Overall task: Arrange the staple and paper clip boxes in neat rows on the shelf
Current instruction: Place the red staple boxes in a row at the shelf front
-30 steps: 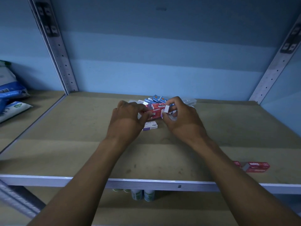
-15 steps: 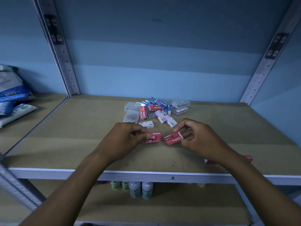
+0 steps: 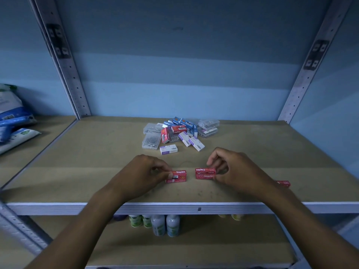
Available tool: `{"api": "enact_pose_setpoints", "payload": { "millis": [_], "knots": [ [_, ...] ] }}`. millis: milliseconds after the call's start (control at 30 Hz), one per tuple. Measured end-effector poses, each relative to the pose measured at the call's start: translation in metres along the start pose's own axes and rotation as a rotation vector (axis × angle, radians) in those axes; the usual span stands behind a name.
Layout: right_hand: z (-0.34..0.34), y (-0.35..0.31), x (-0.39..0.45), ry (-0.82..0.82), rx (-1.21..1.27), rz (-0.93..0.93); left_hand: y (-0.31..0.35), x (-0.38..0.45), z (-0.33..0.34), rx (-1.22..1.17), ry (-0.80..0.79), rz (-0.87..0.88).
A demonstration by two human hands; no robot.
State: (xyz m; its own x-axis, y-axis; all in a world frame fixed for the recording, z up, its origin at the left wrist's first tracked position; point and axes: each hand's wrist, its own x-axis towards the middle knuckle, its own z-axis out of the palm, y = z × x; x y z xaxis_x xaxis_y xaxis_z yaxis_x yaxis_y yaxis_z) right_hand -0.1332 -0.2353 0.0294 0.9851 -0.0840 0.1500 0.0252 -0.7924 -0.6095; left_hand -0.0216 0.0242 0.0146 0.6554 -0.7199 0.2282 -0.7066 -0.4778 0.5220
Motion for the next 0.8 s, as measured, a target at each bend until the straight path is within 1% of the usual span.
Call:
{"api": "enact_pose_setpoints", "payload": {
  "millis": [267, 500, 600, 700, 800],
  "knots": [
    [-0.002, 0.003, 0.000, -0.052, -0.050, 0.007, -0.001, 0.002, -0.001, -0.002, -0.001, -0.020],
    [-0.007, 0.003, 0.004, 0.036, -0.028, -0.022, 0.006, 0.002, -0.006, -0.145, 0.105, -0.041],
    [-0.007, 0.001, 0.006, 0.030, -0.065, -0.025, 0.011, 0.003, -0.005, -0.199, 0.132, -0.016],
    [-0.003, -0.002, 0.007, 0.001, -0.101, -0.042, 0.013, 0.004, -0.003, -0.213, 0.114, -0.008],
    [0.001, -0.002, 0.009, -0.021, -0.110, -0.062, 0.011, 0.005, 0.000, -0.156, 0.082, 0.014]
  ]
}}
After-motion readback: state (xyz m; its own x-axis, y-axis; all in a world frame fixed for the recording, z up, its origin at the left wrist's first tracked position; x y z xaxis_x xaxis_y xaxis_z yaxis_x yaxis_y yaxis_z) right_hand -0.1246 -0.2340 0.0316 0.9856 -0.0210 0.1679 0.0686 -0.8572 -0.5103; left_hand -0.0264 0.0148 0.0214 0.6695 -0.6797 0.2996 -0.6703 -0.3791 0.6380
